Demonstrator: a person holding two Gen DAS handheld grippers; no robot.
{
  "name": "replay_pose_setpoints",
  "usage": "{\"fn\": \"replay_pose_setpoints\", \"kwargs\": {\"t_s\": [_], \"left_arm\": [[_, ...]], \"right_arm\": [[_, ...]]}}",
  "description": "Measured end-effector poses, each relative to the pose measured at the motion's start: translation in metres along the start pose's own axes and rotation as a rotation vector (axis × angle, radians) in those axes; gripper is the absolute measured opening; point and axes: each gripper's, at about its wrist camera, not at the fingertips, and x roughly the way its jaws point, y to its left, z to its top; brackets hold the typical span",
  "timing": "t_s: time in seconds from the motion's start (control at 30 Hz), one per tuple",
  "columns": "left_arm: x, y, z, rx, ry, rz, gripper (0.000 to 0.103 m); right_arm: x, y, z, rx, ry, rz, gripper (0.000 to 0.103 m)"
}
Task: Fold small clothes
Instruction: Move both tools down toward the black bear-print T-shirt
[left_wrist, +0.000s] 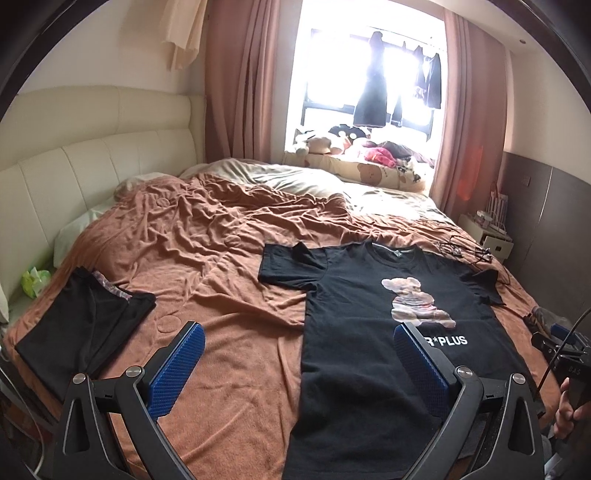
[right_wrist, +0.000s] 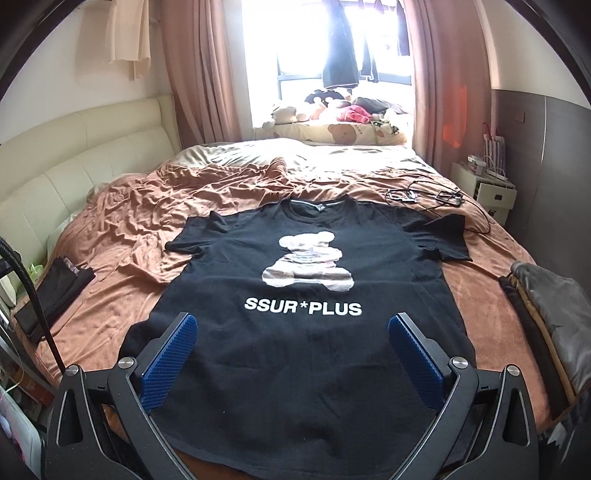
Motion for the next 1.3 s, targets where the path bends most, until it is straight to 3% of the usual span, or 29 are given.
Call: {"fn": "replay_pose_setpoints", "kwargs": {"t_s": [0.6,0.93,1.17,1.3], "left_arm": [[0.127,0.007,0.059,0.031,0.089,0.029,0.103],[0.234,0.028,0.086,0.019,0.182,0.042,0.102],[0.318,0.048,0.098,-0.013,0.283,0.003,0.076],[0.365,0.059,0.103,-0.031,0.341,-0.011,0.065]], "right_arm": [[0.117,-0.002,0.067,-0.018,0.039,0.031,0.103],[0.204,-0.005,0.100,-0.001,0.102,0.081,0.103],[0.268,0.000,0.122,-0.040,0.143,0.115,0.103],[0.305,0.002,0.133,-0.045,0.178,0.145,0.092]]}}
